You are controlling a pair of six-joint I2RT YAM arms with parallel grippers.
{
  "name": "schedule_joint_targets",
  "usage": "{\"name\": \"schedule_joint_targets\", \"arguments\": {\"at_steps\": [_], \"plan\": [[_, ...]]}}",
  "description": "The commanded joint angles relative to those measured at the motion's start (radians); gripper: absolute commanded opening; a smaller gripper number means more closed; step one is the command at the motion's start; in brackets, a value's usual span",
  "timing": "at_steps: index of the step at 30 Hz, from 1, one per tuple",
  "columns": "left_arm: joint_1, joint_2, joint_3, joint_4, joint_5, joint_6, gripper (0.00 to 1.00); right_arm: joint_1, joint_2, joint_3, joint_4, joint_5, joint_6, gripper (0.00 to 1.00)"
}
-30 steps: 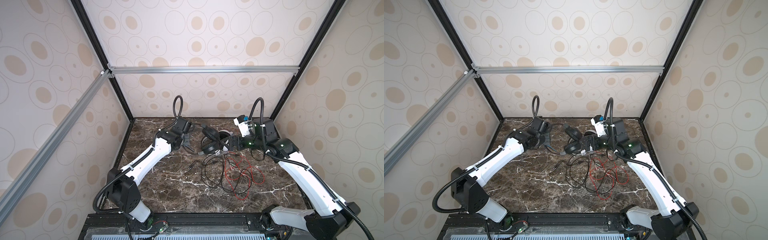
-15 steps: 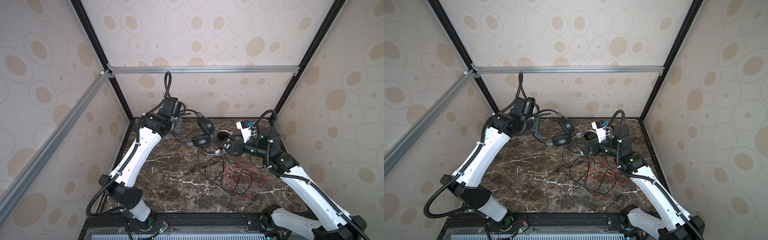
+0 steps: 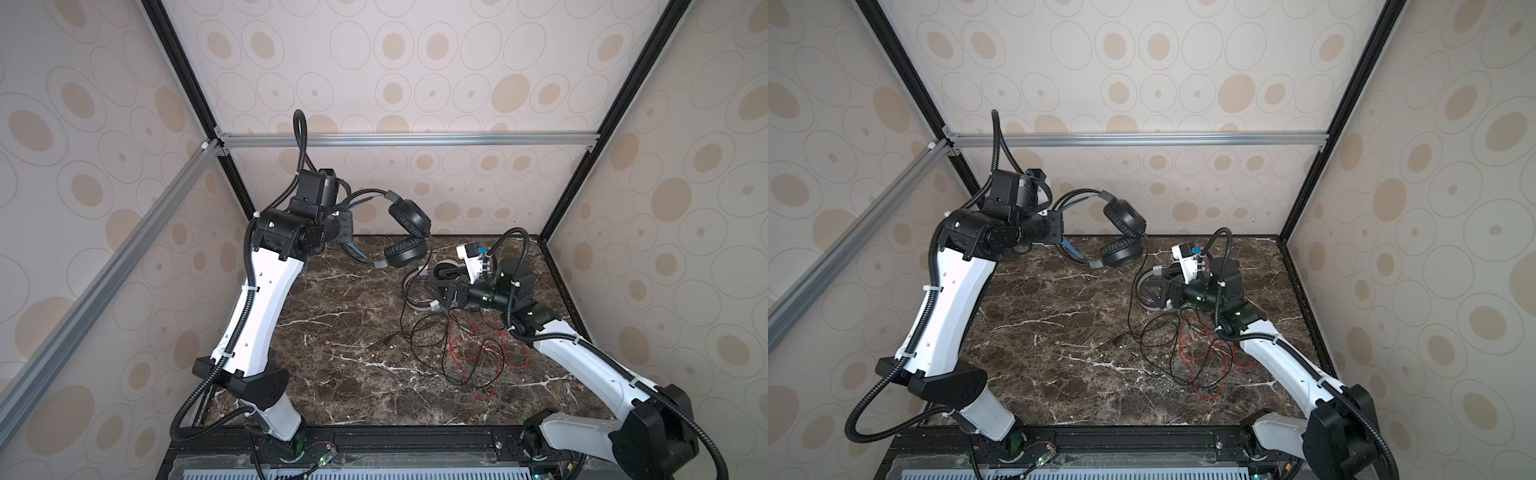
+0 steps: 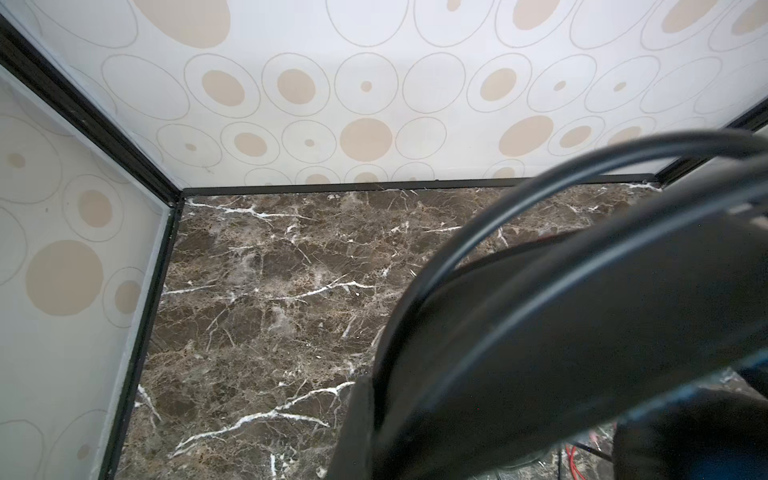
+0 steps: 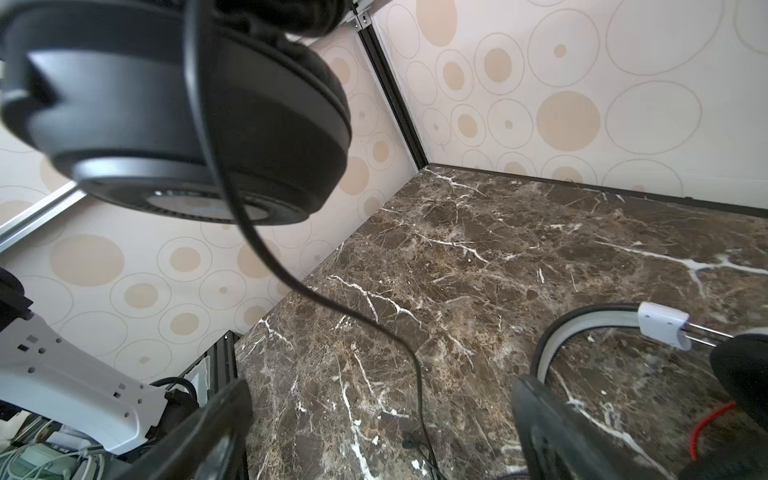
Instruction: Wrap the headphones
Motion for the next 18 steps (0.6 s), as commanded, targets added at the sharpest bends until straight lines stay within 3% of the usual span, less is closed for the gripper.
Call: {"name": "schedule_joint_targets", "arguments": {"at_steps": [1, 7, 18], "plan": [[0.011, -0.060, 0.013, 0.064, 0.066, -0.078, 0.00, 0.002, 0.048, -0.013, 0.142, -0.054, 0.043, 1.00], [0.014, -0.084, 0.025, 0.080, 0.106, -0.106, 0.00, 0.046, 0.157, -0.080, 0.351, -0.098, 0.085, 1.00], [0.025, -0.092, 0.073, 0.100, 0.128, -0.155, 0.00, 0.102, 0.371, -0.084, 0.534, -0.068, 0.180, 0.99]]}}
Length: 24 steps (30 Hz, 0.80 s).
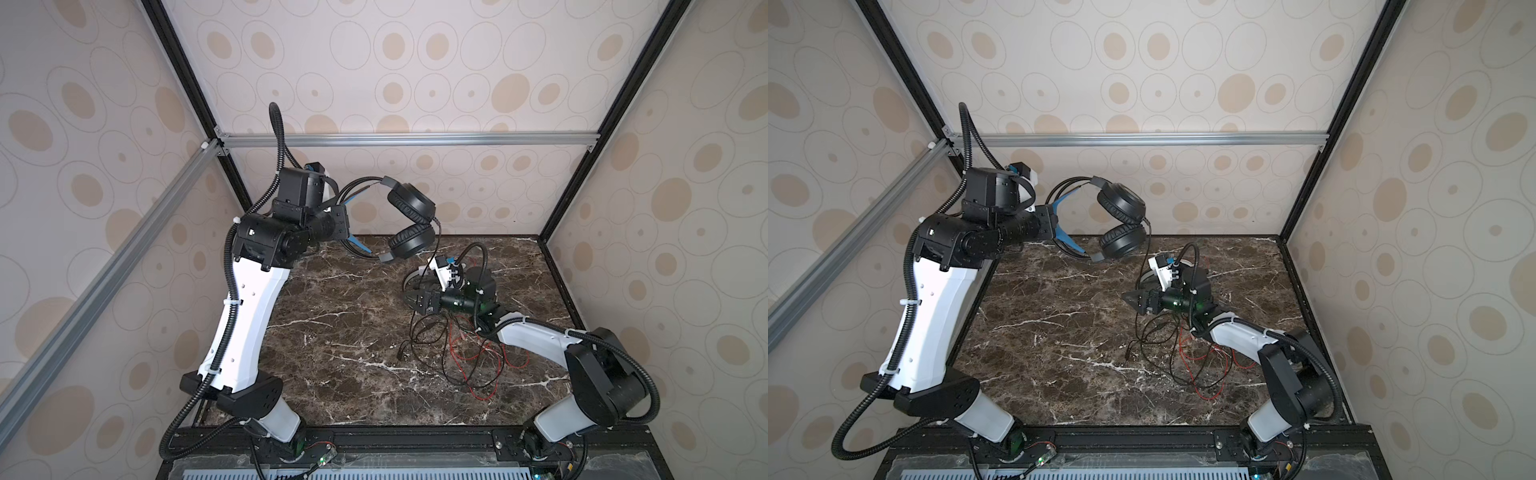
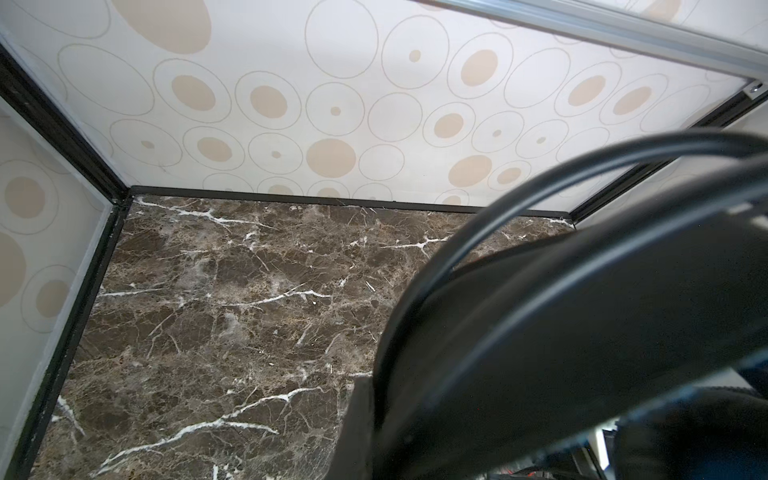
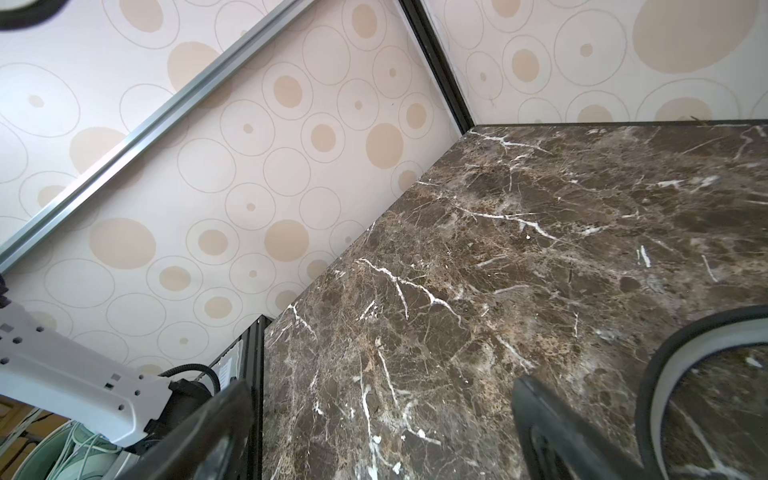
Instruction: Wrap the headphones
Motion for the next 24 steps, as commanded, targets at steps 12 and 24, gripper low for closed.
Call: {"name": "schedule_joint_targets", "arguments": {"at_steps": [12, 24], "plan": [[0.053, -0.038, 0.054, 0.114, 0.042, -0.107, 0.00, 0.026, 0.096, -0.082, 0.172, 0.009, 0.070, 0.81], [0.085, -0.038, 0.041, 0.122, 0.083, -0.115, 0.00, 0.039, 0.130, -0.037, 0.182, 0.013, 0.085, 0.68]]}}
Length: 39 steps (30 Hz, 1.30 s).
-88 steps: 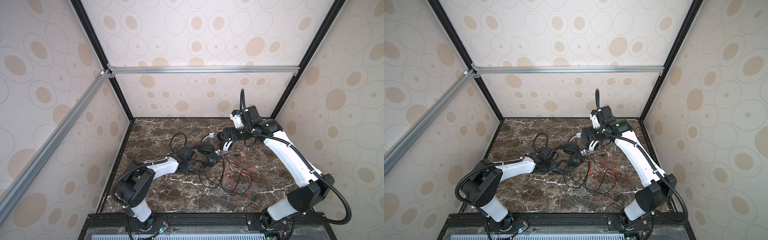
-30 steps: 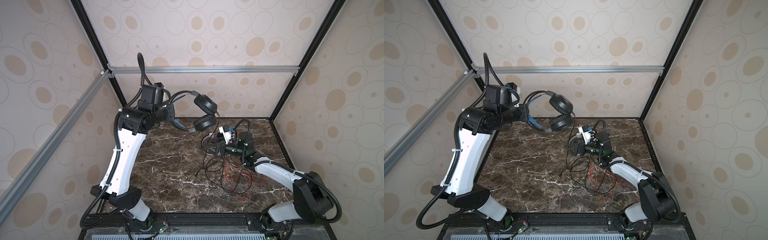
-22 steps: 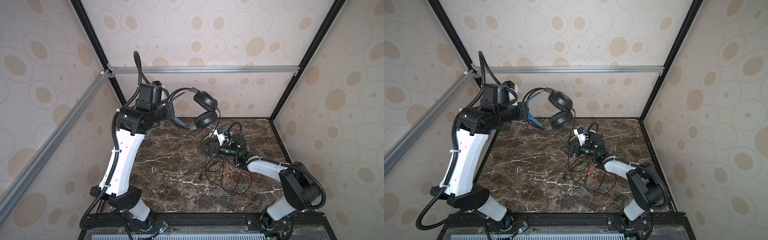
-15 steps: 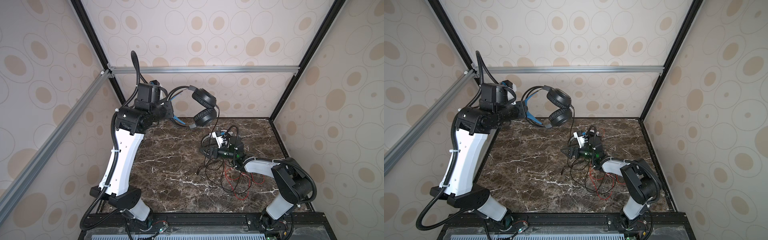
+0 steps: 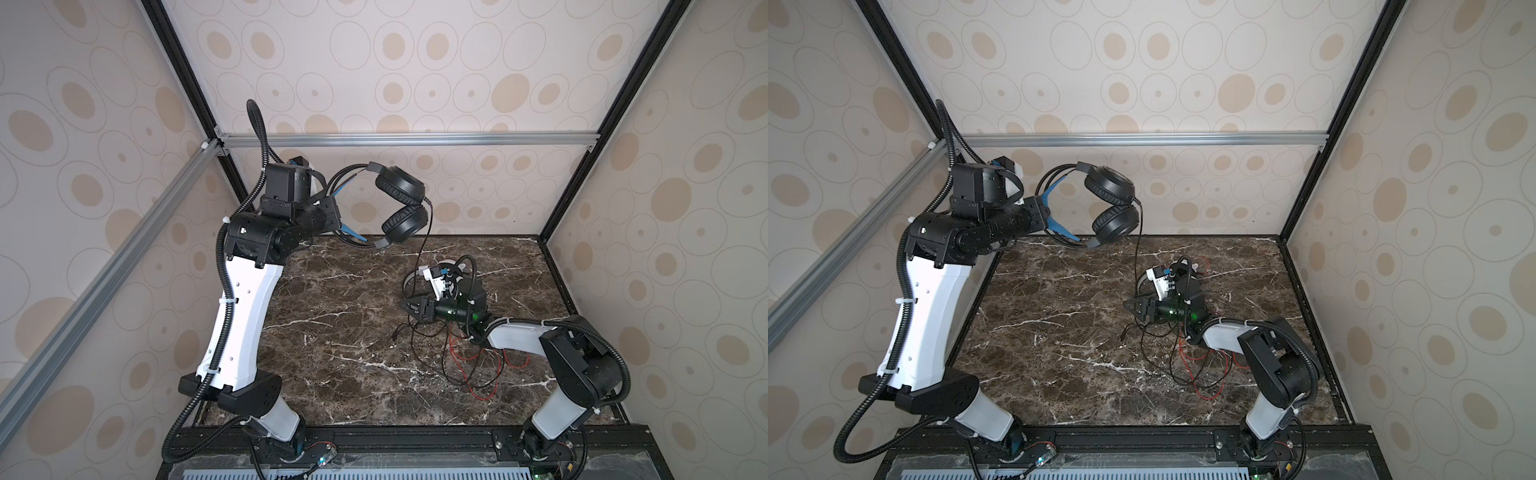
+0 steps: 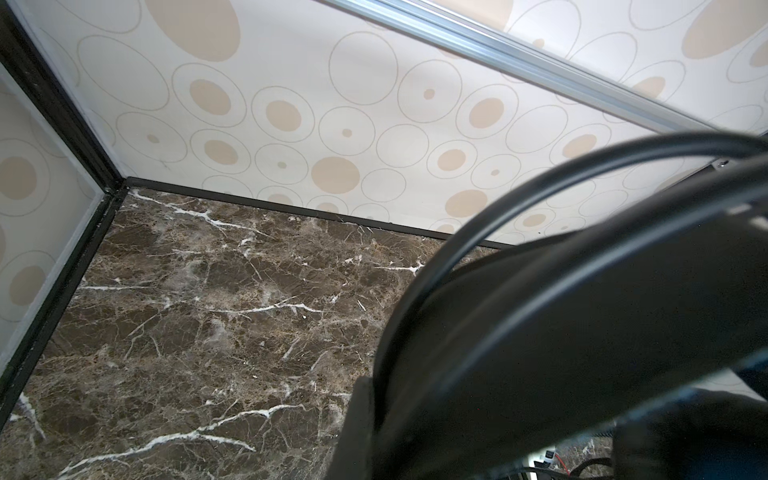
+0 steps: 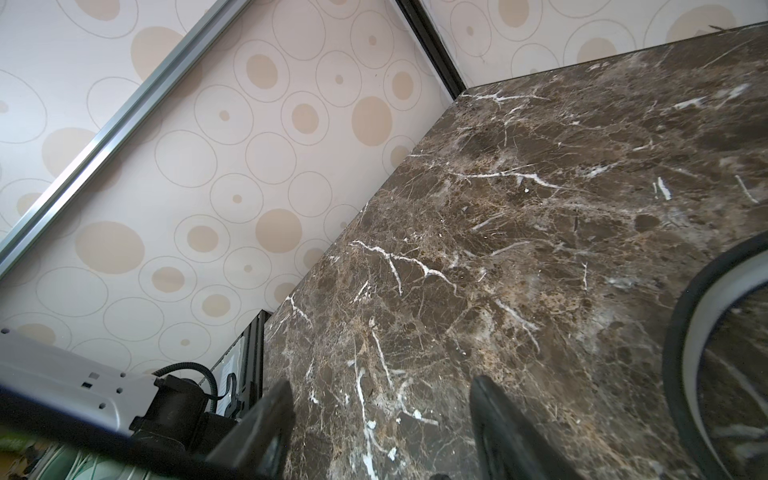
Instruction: Wrap the headphones
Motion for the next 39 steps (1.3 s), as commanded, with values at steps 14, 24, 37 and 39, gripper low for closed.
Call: {"name": "schedule_joint_targets", "arguments": {"at_steps": [14, 24, 37, 39], "plan": [[0.050, -0.066, -0.020, 0.095, 0.065, -0.040, 0.00, 0.039, 0.033, 0.062, 0.073, 0.013, 0.051, 0.15], [0.106, -0.142, -0.179, 0.171, 0.058, -0.017, 0.00, 0.038, -0.309, 0.196, -0.654, 0.080, -0.327, 0.00], [0.116, -0.214, -0.406, 0.260, -0.121, 0.186, 0.00, 0.061, -0.487, 0.537, -1.414, 0.525, -0.659, 0.00], [0.116, -0.235, -0.475, 0.294, -0.133, 0.213, 0.00, 0.097, -0.456, 0.624, -1.497, 0.616, -0.727, 0.00]]}}
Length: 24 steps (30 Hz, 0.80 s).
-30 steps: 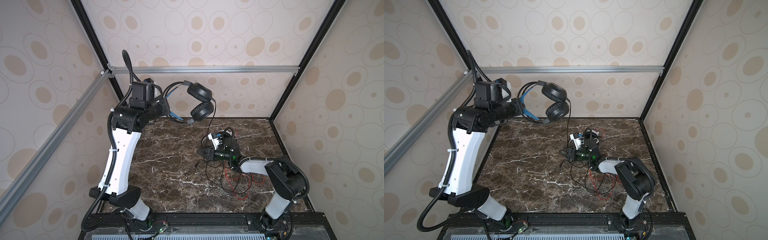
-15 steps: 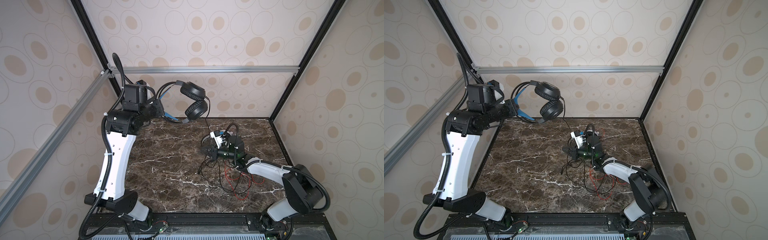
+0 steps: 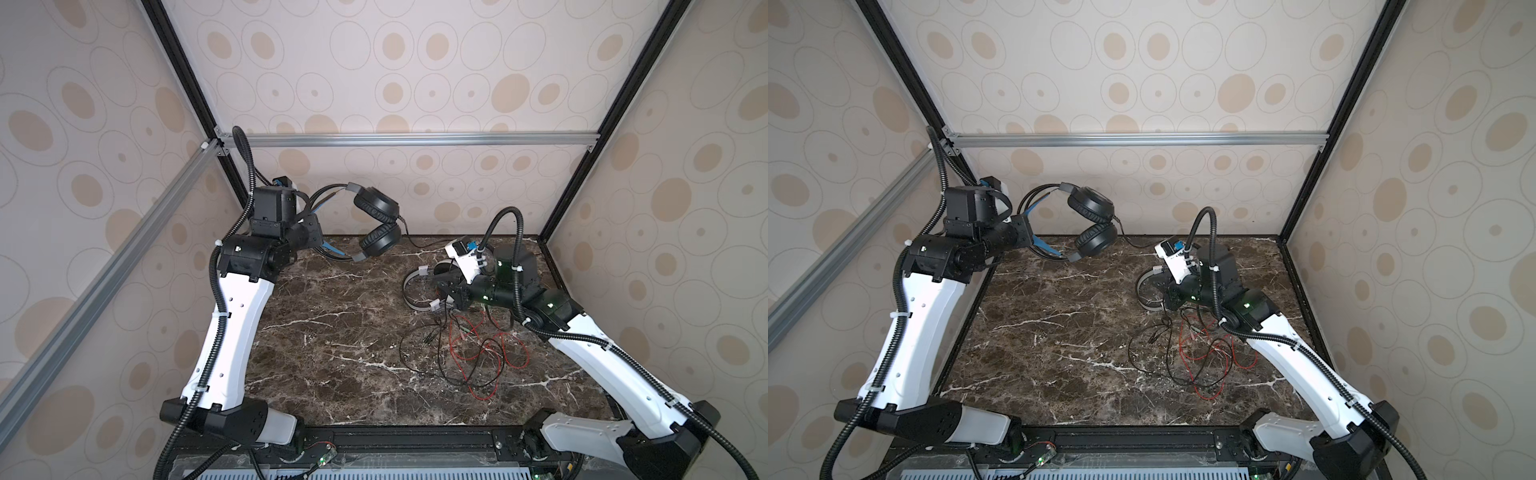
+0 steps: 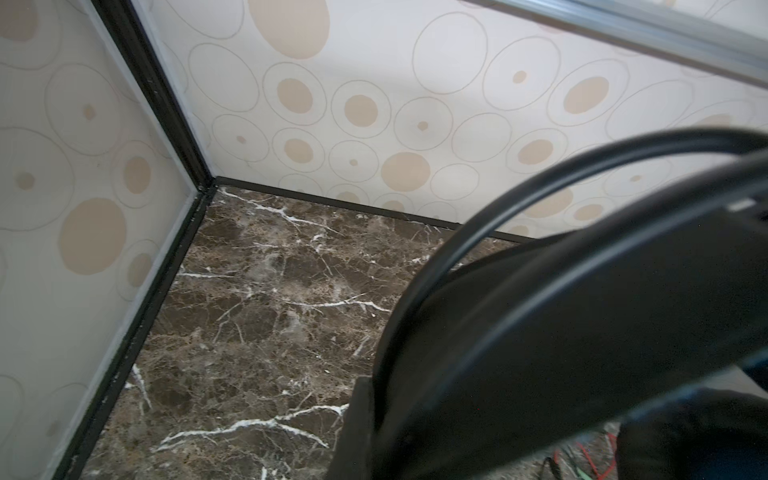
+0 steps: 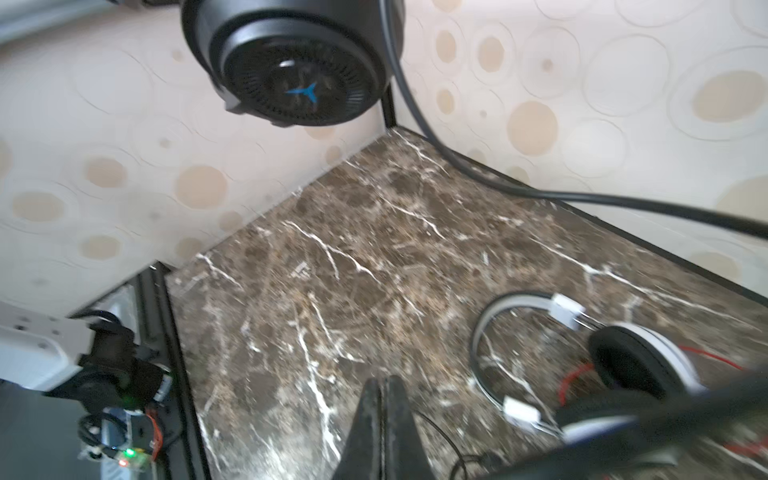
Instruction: Wrap the headphones
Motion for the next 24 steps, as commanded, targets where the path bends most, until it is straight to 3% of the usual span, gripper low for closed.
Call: {"name": "schedule_joint_targets", "arguments": {"at_steps": [1, 6, 12, 16, 24], "plan": [[0.007, -0.054, -0.067, 0.115, -0.046, 0.075, 0.00, 0.055, 0.045, 0.130, -0.251, 0.218, -0.172, 0.00], [0.007, -0.078, -0.176, 0.174, -0.032, 0.108, 0.00, 0.183, 0.134, 0.326, -0.349, 0.351, -0.303, 0.00], [0.007, -0.089, -0.253, 0.188, -0.026, 0.142, 0.00, 0.297, 0.227, 0.530, -0.401, 0.394, -0.427, 0.00], [0.005, -0.110, -0.348, 0.218, -0.019, 0.140, 0.00, 0.337, 0.295, 0.693, -0.449, 0.382, -0.485, 0.00], [0.001, -0.129, -0.434, 0.251, 0.014, 0.155, 0.00, 0.368, 0.500, 1.083, -0.609, 0.218, -0.503, 0.00]]}}
